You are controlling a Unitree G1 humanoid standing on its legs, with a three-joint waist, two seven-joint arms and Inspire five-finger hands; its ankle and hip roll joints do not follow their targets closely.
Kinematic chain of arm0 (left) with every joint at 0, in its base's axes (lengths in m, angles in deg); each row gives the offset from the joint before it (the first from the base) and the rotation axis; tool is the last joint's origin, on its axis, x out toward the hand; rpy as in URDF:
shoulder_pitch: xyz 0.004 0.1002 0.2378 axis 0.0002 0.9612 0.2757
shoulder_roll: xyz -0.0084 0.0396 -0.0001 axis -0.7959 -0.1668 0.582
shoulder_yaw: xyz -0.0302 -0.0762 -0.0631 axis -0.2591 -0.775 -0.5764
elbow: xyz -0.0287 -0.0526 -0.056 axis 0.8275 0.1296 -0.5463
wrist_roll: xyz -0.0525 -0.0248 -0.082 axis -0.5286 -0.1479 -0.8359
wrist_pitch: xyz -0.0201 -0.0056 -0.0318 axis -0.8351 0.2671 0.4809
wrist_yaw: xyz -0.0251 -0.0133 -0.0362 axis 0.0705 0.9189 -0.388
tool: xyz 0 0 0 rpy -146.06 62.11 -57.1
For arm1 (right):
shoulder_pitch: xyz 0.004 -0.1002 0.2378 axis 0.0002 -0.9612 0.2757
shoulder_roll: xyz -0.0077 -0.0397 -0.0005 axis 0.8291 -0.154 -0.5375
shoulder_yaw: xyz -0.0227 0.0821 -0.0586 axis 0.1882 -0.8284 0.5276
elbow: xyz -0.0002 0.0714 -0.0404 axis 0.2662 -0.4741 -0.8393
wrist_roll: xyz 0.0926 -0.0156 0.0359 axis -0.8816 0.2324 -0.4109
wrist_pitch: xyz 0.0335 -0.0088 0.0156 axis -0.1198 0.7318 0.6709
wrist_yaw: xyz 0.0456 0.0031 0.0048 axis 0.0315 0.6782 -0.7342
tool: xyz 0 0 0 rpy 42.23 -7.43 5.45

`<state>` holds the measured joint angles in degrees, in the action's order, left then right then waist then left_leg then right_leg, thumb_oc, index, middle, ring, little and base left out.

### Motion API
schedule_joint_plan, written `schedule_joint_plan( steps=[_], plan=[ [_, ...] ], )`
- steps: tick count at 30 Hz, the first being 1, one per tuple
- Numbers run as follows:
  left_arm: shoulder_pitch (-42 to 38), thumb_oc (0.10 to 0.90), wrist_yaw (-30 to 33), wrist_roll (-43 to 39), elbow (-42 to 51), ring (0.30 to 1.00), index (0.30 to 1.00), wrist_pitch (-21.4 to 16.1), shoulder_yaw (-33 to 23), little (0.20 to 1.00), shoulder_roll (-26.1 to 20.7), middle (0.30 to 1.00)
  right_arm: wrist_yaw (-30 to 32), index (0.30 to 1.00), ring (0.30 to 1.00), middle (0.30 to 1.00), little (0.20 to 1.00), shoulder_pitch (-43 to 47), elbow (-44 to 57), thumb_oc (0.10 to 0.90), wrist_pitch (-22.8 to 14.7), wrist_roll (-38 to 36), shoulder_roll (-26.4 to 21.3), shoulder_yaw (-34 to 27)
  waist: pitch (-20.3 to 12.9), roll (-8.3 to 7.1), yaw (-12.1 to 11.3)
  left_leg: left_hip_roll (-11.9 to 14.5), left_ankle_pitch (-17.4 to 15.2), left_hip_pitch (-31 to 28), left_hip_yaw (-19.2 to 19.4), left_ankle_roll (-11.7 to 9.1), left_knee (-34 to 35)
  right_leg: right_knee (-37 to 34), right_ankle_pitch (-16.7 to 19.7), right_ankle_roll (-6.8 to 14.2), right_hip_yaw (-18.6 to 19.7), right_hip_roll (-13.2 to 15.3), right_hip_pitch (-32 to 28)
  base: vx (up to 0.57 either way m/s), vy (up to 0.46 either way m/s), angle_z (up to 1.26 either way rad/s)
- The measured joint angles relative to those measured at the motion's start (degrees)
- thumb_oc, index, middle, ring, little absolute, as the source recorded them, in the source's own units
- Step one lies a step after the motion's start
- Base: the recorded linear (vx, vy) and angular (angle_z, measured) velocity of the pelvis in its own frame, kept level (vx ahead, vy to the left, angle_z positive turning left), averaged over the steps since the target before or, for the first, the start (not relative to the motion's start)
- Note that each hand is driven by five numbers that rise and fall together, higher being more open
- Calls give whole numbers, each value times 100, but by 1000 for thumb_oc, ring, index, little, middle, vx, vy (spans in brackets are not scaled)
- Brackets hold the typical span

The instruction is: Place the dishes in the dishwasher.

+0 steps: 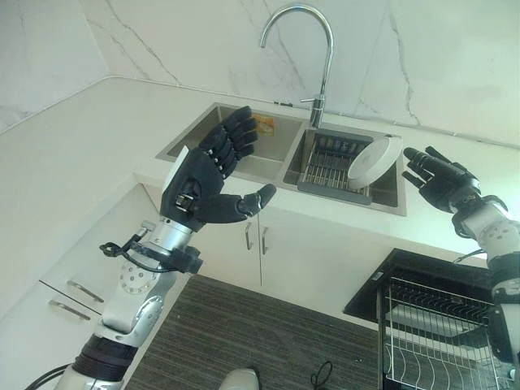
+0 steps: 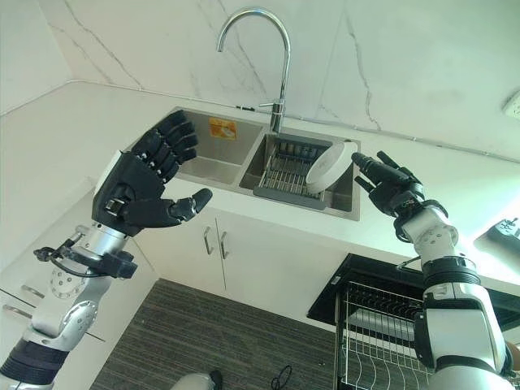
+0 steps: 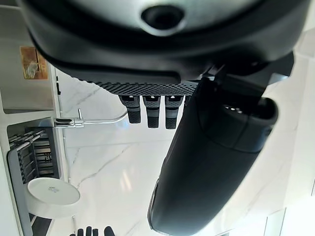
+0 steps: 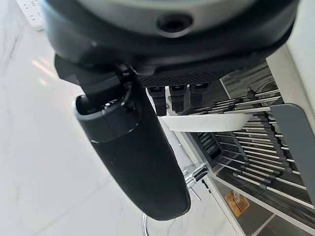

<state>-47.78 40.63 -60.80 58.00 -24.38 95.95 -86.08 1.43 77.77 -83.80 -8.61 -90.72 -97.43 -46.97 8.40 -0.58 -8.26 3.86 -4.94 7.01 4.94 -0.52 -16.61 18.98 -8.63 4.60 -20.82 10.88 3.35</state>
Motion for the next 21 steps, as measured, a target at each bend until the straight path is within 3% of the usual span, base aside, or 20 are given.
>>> schedule_joint_plan(
  steps=[21],
  plan=[
    [1,800,-87,-31,-7,900,900,36,62,900,-3,900,52,900,900,900,900,21,-394,800,-5,-216,1,59,-35,98,-39,-2,6,10,-48,3,33,11,-90,-9,-49,-3,6,4,-5,1]
  ],
)
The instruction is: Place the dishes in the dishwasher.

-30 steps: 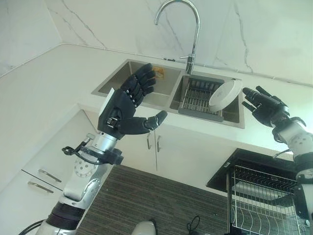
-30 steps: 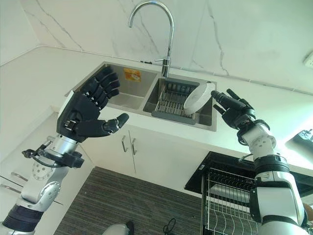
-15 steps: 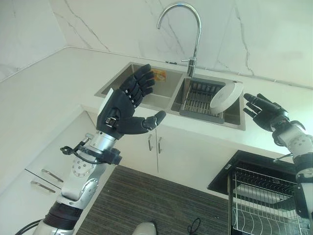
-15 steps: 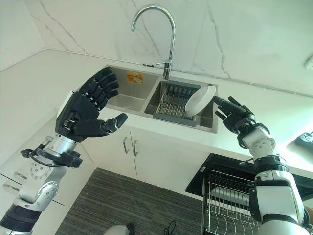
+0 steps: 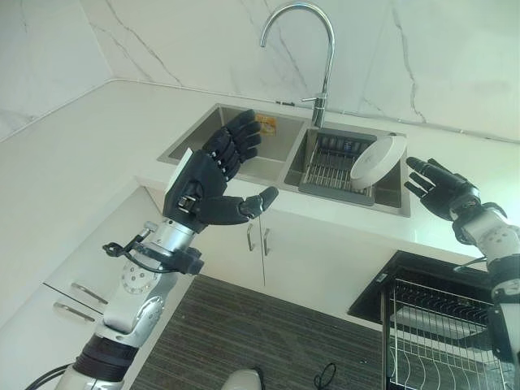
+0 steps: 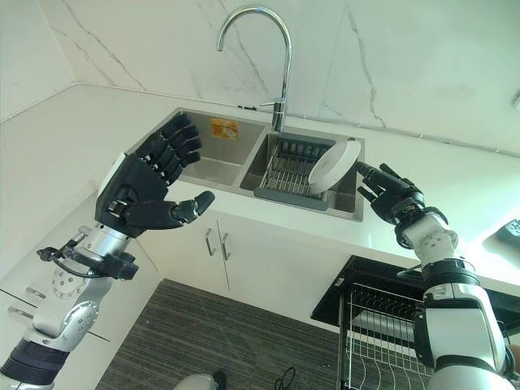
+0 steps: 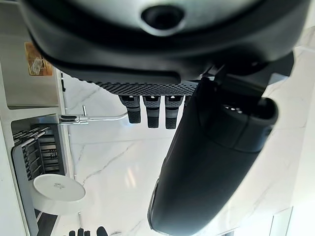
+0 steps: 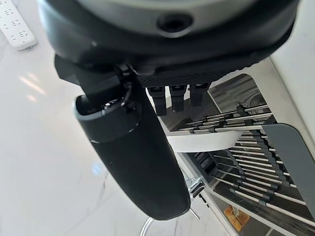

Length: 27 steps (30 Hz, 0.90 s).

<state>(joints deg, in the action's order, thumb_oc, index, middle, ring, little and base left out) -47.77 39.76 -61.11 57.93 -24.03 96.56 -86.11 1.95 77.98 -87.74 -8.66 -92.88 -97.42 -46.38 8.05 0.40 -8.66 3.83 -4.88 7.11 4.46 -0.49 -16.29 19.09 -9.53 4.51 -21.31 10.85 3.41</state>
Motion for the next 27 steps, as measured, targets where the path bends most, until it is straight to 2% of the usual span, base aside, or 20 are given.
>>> schedule_joint_plan(
  steps=[9,21,27],
  plan=[
    [7,800,-5,-1,-2,900,900,0,9,900,-3,900,0,900,900,900,900,2,0,800,-28,-1,2,104,13,38,-100,-4,-2,8,-9,-5,47,-9,-23,24,-11,-1,21,0,0,0],
    [7,800,0,-4,-149,900,900,0,147,900,-21,900,1,900,900,900,900,192,0,800,-47,-1,11,211,37,53,-113,-9,4,164,-28,-8,51,-10,-4,68,-20,-17,161,0,0,0],
    [6,800,10,-4,-170,900,900,0,149,900,-68,900,0,900,900,900,900,197,0,800,-63,-6,10,211,210,39,-113,-8,4,172,-33,-8,50,-5,-6,63,-18,-17,164,0,0,0]
  ],
)
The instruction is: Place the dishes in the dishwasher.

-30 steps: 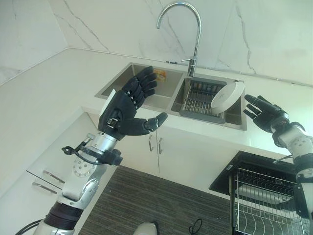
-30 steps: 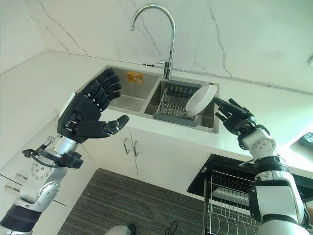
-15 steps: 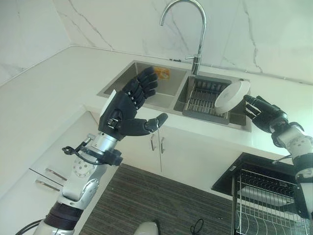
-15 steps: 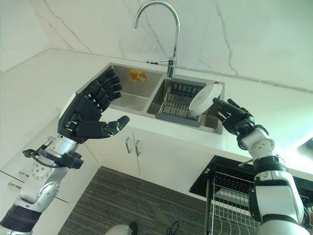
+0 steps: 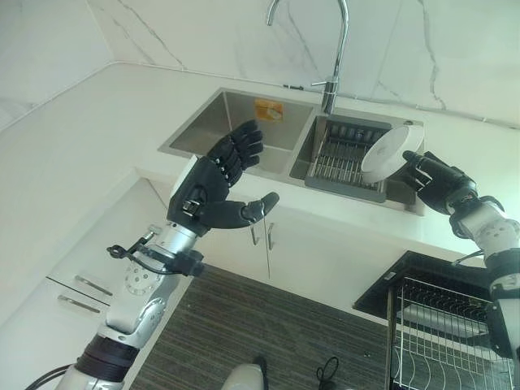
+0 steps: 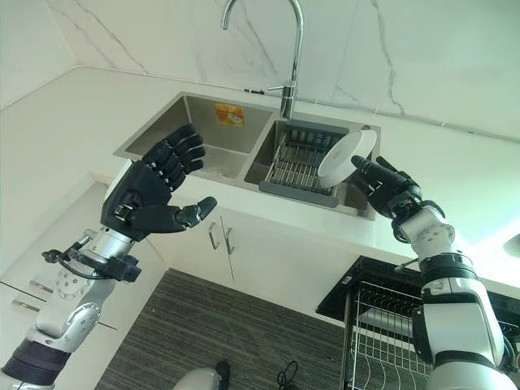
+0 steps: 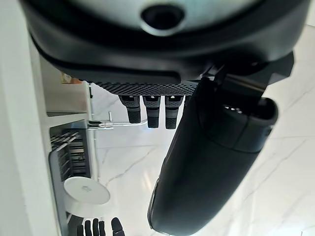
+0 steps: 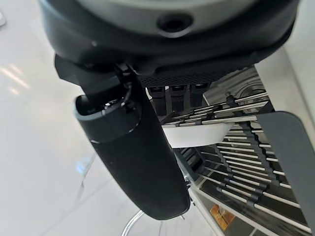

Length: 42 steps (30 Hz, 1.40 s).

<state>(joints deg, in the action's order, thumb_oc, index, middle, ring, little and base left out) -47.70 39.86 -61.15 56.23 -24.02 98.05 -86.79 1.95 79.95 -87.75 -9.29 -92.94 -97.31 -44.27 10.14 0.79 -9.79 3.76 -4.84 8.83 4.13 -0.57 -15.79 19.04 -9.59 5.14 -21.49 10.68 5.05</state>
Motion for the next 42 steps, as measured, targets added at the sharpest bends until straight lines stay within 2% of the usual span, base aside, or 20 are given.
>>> schedule_joint_plan(
  steps=[3,11,16,22,29,34,42],
  plan=[
    [-1,800,0,0,-3,900,900,0,0,900,-134,900,1,900,900,900,900,54,0,800,-2,-3,0,0,80,-8,4,-2,0,5,3,0,-5,0,3,5,1,0,8,0,0,0],
    [-1,800,17,1,-8,900,900,0,0,900,-147,900,0,900,900,900,900,191,0,800,-118,-119,0,-1,97,9,-5,-3,0,25,3,0,14,-7,21,36,5,-1,35,-5,-1,0],
    [-3,800,24,1,-8,900,900,-2,3,900,-156,900,-3,900,900,900,900,390,0,800,-217,-120,0,0,233,143,1,-7,11,132,-13,-4,-14,25,19,31,14,10,147,-54,-11,1],
    [-15,800,33,1,-14,900,900,-7,20,900,-158,900,-4,900,900,900,900,645,14,800,-363,-119,-1,3,360,199,-1,-6,66,316,-33,-18,-19,118,37,27,8,15,360,-21,1,1],
    [-20,800,139,3,-13,900,900,-9,20,900,-160,900,-3,900,900,900,900,868,10,800,-435,-118,-8,28,442,213,9,-7,67,415,-32,-18,-12,120,37,29,15,16,465,0,0,0],
    [-94,800,160,4,-14,900,900,-13,20,900,-193,900,5,900,900,900,900,1114,11,800,-473,-110,-27,222,665,235,15,-7,68,435,-26,-20,-22,143,37,29,36,17,500,8,0,0],
    [-206,800,282,11,-13,900,900,-12,25,900,-192,900,178,900,900,900,900,1320,11,800,-470,-86,-33,463,681,228,23,-7,66,435,-30,-19,-7,136,47,47,55,9,503,28,1,1]
  ],
)
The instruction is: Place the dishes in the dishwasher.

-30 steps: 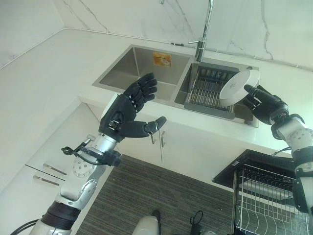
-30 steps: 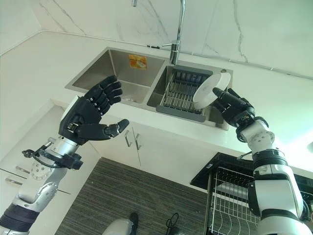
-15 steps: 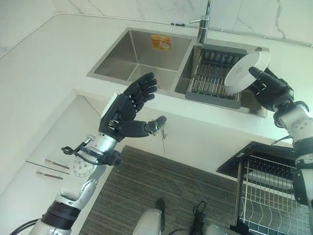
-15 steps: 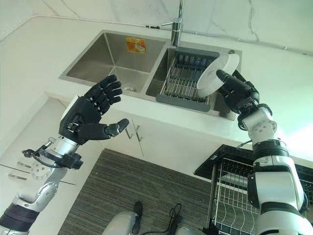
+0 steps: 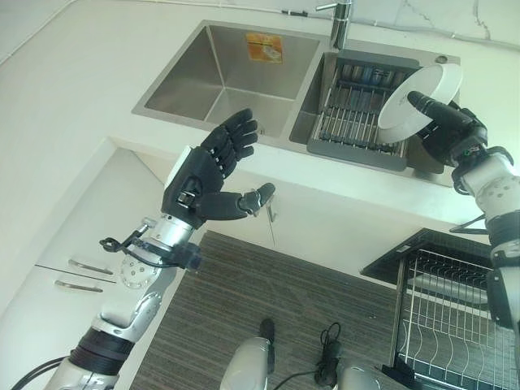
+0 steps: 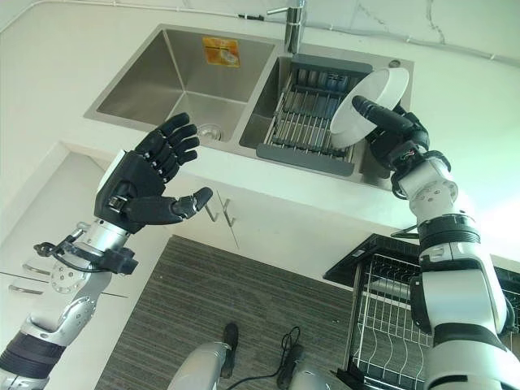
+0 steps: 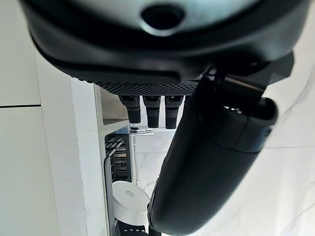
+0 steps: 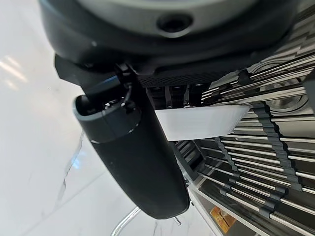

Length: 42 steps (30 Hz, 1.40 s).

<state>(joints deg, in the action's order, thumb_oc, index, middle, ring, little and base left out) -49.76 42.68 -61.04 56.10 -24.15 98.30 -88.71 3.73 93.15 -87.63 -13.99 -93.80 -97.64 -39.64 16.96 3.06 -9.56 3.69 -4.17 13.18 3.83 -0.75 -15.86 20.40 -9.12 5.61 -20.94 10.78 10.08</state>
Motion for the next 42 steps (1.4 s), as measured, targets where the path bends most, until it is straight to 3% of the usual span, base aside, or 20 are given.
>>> schedule_joint_plan(
  steps=[3,4,5,11,17,28,37,42],
  plan=[
    [0,800,2,3,0,900,900,0,0,900,0,900,20,900,900,900,900,26,0,800,16,285,-7,22,10,-16,-9,1,0,0,0,0,5,1,0,1,5,-3,2,0,0,0],
    [1,800,2,6,0,900,900,0,0,900,0,900,70,319,319,319,319,40,0,413,17,431,-13,77,22,-36,-16,0,0,0,0,0,6,2,0,1,8,-3,4,0,0,0],
    [0,800,-2,9,0,900,900,0,1,900,0,900,168,300,300,300,300,83,0,400,15,445,-13,128,29,-48,-22,-1,0,14,2,0,6,10,0,0,17,-2,28,-31,-1,-2],
    [-4,800,0,13,-1,900,900,0,30,900,-1,900,699,300,300,300,300,344,-32,400,-10,778,-17,207,42,-71,-64,-5,9,106,-10,2,-14,42,13,20,20,3,119,0,0,0],
    [-6,800,-38,6,-4,900,900,1,35,900,-201,900,814,300,300,300,300,435,-221,400,-70,775,-129,259,70,-118,-174,-6,12,104,-26,0,-15,57,17,26,10,4,112,-39,-7,1],
    [41,800,-169,-2,-2,900,900,-5,35,900,-198,900,839,300,300,300,300,465,-216,400,-618,785,-251,259,80,-138,-174,-17,29,86,-110,-6,-7,57,53,32,-39,2,53,-53,7,4],
    [144,800,-425,1,51,900,900,-98,-21,900,-158,900,578,300,300,300,300,417,1036,400,-1024,901,-390,194,82,-307,-61,26,35,-132,-51,-16,2,35,70,26,21,-37,-120,-42,-37,-4],
    [227,800,-418,51,168,900,900,-97,-107,900,-38,900,500,300,300,300,300,-355,2559,400,-1243,1111,-142,-286,30,-460,127,106,38,-297,76,-25,5,-72,78,7,118,-125,-256,-72,-93,-14]
  ],
)
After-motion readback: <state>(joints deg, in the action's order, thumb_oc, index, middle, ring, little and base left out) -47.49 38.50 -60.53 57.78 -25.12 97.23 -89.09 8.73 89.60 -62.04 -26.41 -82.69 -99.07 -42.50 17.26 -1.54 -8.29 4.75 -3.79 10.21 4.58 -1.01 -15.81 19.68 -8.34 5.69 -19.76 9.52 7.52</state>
